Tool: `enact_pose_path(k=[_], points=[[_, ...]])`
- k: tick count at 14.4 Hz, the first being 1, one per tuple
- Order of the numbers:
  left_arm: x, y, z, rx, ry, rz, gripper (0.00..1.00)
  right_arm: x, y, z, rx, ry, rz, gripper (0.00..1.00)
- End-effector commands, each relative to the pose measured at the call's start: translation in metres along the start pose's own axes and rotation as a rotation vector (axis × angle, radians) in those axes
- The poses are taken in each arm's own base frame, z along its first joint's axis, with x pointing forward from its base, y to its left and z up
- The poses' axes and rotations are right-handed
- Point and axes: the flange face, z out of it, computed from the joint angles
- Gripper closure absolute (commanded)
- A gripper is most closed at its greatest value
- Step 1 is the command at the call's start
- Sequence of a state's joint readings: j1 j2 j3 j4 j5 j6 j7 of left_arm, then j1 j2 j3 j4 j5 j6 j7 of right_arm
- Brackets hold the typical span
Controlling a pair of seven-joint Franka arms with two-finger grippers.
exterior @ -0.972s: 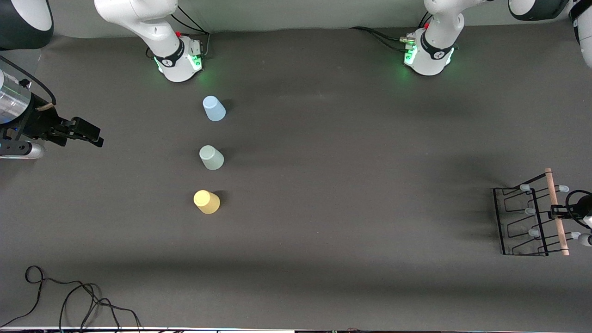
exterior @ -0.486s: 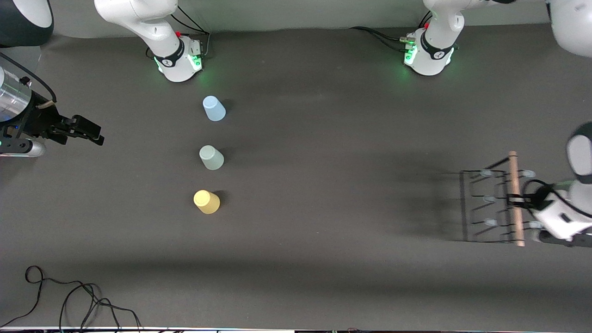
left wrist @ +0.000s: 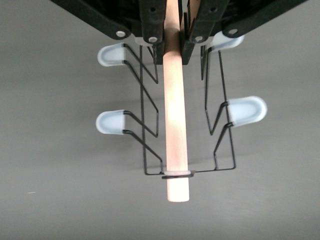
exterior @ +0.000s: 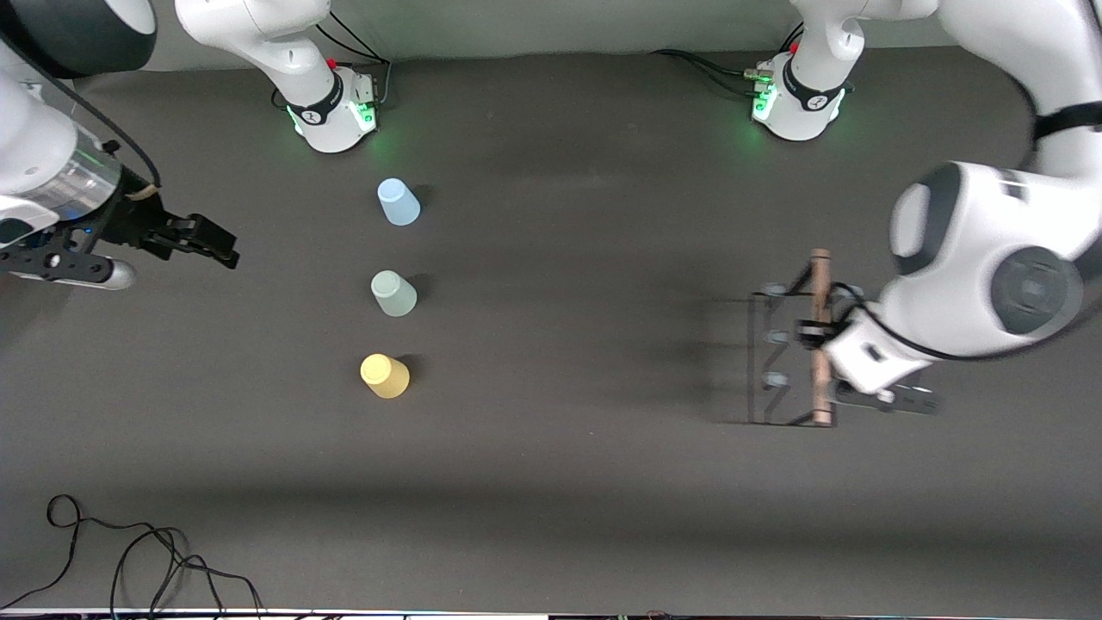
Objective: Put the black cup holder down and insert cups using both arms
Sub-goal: 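Carry the rack mid-table with the left gripper while the right gripper reaches cups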
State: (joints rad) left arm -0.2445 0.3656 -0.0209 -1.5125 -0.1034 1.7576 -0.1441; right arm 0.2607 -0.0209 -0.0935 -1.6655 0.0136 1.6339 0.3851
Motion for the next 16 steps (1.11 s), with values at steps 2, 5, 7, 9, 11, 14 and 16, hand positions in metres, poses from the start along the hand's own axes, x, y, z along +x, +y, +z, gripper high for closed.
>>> enact_pose_path(k=[2, 5, 7, 9, 11, 14, 16], points=[[-0.031, 0.105, 0.011, -0.017, 0.055, -0.09, 1.0, -0.012, -0.026, 0.0, 0.041, 0.004, 0.09, 0.0], [-0.051, 0.18, 0.06, 0.014, 0.014, -0.062, 1.0, -0.026, -0.033, 0.023, 0.041, -0.008, 0.073, 0.0], [-0.059, 0.226, 0.092, 0.004, 0.064, -0.1, 1.0, -0.04, -0.032, 0.043, 0.062, 0.02, 0.062, 0.0], [-0.063, 0.25, 0.111, -0.012, 0.092, -0.123, 1.0, -0.053, -0.033, 0.061, 0.069, 0.027, 0.051, 0.0], [-0.068, 0.264, 0.117, -0.021, 0.106, -0.134, 1.0, -0.059, -0.029, 0.077, 0.066, 0.019, 0.053, 0.0], [-0.075, 0.281, 0.124, -0.032, 0.118, -0.16, 1.0, -0.064, -0.029, 0.099, 0.058, 0.005, 0.084, 0.0], [-0.079, 0.29, 0.124, -0.042, 0.128, -0.166, 1.0, -0.073, -0.033, 0.12, 0.065, 0.017, 0.07, 0.0]])
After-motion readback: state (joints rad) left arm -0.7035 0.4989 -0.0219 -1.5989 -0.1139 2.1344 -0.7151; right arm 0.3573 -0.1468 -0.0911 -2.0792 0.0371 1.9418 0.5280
